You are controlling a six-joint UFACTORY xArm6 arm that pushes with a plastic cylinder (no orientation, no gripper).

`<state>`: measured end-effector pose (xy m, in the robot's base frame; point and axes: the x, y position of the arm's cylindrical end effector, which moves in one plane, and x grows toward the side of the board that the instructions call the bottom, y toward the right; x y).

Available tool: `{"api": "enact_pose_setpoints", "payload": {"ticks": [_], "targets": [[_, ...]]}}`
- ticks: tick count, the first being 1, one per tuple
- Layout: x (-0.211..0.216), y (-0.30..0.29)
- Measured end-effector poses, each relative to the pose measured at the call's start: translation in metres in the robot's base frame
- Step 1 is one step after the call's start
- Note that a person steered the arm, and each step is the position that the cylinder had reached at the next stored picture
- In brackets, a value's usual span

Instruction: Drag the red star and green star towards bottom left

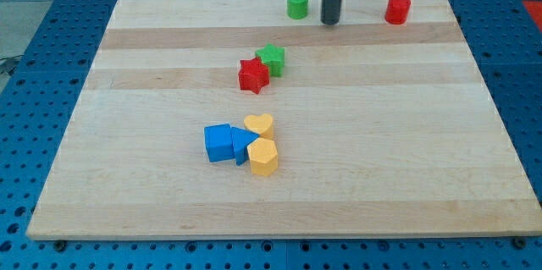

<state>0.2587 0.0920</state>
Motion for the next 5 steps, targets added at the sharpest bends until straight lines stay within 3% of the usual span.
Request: {"api": "enact_pose_setpoints", "payload": {"ticks": [1, 2, 3, 4, 5], "targets": [[0.021, -0.013], [0.086, -0.101], [0.094, -0.139], [0.006, -0.160], [-0.041, -0.147]]}}
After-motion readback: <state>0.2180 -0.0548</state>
